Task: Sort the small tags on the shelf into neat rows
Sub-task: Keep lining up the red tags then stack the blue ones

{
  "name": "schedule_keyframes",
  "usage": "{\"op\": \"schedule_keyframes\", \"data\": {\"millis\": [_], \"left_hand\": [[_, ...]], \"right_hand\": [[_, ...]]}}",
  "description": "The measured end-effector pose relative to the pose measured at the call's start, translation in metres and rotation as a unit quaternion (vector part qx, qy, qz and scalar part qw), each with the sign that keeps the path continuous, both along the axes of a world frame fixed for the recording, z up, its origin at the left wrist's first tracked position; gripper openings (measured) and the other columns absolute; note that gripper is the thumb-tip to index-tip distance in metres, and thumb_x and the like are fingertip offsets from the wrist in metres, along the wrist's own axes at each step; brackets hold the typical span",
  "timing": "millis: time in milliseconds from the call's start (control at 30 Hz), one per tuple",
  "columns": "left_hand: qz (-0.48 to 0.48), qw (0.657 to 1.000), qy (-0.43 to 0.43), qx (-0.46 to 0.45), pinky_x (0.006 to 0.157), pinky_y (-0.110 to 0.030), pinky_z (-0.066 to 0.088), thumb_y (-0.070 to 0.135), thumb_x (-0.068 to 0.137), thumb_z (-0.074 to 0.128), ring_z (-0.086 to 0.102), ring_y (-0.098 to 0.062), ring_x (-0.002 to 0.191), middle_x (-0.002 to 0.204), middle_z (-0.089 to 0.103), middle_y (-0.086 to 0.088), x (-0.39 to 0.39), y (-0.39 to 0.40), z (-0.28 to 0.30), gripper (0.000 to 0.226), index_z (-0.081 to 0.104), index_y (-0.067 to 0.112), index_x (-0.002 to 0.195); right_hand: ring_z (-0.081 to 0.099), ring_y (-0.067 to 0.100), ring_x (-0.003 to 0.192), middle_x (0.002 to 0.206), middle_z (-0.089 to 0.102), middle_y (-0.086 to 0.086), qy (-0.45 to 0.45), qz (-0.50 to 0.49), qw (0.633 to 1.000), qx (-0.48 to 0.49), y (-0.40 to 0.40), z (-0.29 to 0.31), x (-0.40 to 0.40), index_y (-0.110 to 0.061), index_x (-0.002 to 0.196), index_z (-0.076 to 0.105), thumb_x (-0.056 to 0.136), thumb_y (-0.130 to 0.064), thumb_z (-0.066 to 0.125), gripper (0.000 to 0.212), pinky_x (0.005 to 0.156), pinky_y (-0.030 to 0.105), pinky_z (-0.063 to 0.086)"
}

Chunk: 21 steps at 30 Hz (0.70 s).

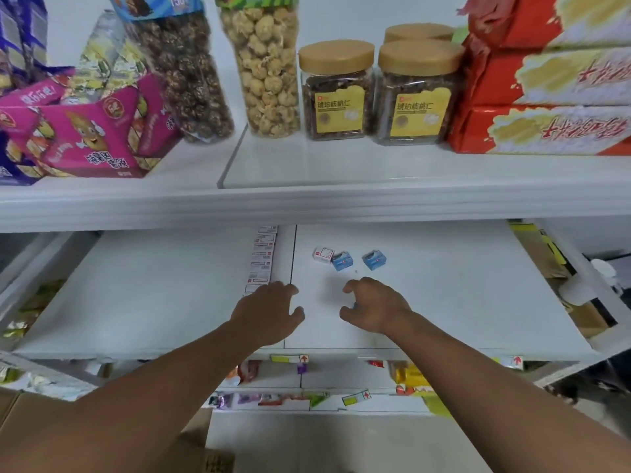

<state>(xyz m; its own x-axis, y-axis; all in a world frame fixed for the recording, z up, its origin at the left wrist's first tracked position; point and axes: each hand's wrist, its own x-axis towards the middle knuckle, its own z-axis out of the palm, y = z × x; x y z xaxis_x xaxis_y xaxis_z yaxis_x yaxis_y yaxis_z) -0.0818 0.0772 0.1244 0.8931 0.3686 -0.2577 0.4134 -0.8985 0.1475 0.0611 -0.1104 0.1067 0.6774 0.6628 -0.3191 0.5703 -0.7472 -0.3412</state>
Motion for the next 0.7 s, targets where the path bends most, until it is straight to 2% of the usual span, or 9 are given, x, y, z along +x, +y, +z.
{"op": "schedule_keyframes", "data": {"millis": [100, 200, 400, 700], "left_hand": [[-0.026, 1.000, -0.012, -0.002, 0.103, -0.046, 0.053, 0.057, 0.101, 0.047, 0.059, -0.024, 0.130, 0.146, 0.059, 0.003, 0.005, -0.012, -0.001, 0.057, 0.050, 0.031, 0.151], [-0.045, 0.999, -0.016, -0.014, 0.103, -0.045, 0.052, 0.057, 0.101, 0.046, 0.056, -0.024, 0.132, 0.149, 0.057, 0.004, 0.002, -0.023, -0.009, 0.057, 0.050, 0.032, 0.152], [-0.091, 0.995, 0.001, -0.035, 0.103, -0.044, 0.051, 0.054, 0.104, 0.044, 0.051, -0.024, 0.135, 0.150, 0.053, 0.003, -0.017, -0.046, -0.031, 0.057, 0.046, 0.030, 0.155], [-0.121, 0.992, 0.011, -0.025, 0.101, -0.043, 0.050, 0.055, 0.104, 0.042, 0.050, -0.024, 0.136, 0.150, 0.053, 0.004, -0.031, -0.083, -0.031, 0.057, 0.045, 0.030, 0.155]], "right_hand": [[0.060, 0.023, 0.121, 0.138, 0.058, 0.000, -0.012, -0.024, 1.000, -0.011, -0.020, 0.005, -0.003, -0.030, 0.145, 0.055, 0.091, -0.049, 0.064, 0.058, 0.096, 0.039, 0.054], [0.061, 0.024, 0.117, 0.133, 0.061, 0.001, -0.021, -0.045, 0.999, -0.018, -0.038, 0.006, -0.019, -0.028, 0.140, 0.058, 0.092, -0.050, 0.065, 0.054, 0.093, 0.038, 0.055], [0.056, 0.024, 0.130, 0.145, 0.056, 0.001, -0.019, -0.083, 0.995, -0.051, -0.077, 0.006, -0.060, -0.030, 0.150, 0.051, 0.094, -0.049, 0.064, 0.061, 0.102, 0.039, 0.050], [0.057, 0.023, 0.127, 0.140, 0.057, -0.001, -0.024, -0.113, 0.992, -0.060, -0.119, 0.013, -0.096, -0.031, 0.148, 0.052, 0.090, -0.053, 0.069, 0.064, 0.100, 0.040, 0.052]]}}
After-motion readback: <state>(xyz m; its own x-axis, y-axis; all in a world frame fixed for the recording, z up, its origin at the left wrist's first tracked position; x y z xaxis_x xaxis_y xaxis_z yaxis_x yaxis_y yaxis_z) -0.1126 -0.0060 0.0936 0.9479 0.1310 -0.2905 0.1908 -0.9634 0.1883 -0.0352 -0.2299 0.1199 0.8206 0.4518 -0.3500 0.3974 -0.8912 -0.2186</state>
